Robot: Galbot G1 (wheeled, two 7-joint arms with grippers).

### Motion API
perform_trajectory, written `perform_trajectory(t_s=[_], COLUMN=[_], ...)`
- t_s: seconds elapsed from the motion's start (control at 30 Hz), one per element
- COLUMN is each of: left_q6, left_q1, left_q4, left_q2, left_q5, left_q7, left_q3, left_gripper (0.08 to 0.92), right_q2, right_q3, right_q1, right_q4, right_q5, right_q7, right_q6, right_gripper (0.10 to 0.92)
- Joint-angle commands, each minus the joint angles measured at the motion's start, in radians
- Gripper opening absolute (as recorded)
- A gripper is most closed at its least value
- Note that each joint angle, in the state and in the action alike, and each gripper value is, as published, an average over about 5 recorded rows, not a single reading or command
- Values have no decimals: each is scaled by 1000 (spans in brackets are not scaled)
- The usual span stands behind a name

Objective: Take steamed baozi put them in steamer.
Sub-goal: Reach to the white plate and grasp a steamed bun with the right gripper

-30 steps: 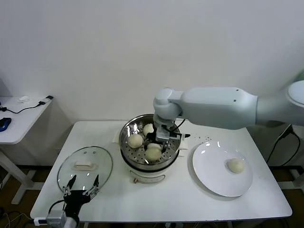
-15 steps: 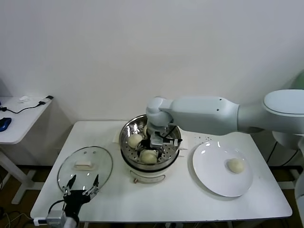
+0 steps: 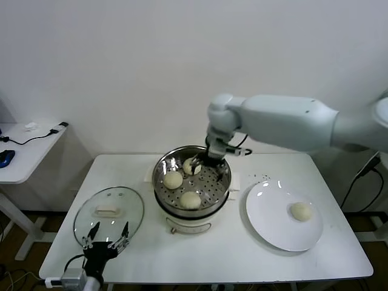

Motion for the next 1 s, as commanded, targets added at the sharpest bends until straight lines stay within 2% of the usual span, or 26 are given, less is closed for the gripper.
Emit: perform_trajectory(t_s=[0.03, 0.27, 0.43, 0.8, 1.0], left_q6=[0, -4, -3, -4, -4], left_q1=[1, -5, -10, -7, -8], left_q4=[-4, 1, 11, 28, 33], left_q2=[0, 1, -1, 1, 2], left_q5=[2, 1, 3, 5, 6], left_q7=[1, 2, 2, 2, 2], left_q3=[2, -2, -2, -9, -8], left_gripper=[823, 823, 823, 823, 823], right_q2=[-228, -531, -663, -643, -591], right_q3=[-126, -280, -171, 197, 310], right_q1=[188, 135, -81, -540, -642], right_q4=[-141, -11, 51, -63, -138], right_q5=[200, 174, 124, -39, -63], right_q7=[-108, -35, 13, 94, 118], right_q6=[-164, -463, -580, -671, -691], right_gripper=[823, 823, 823, 823, 823])
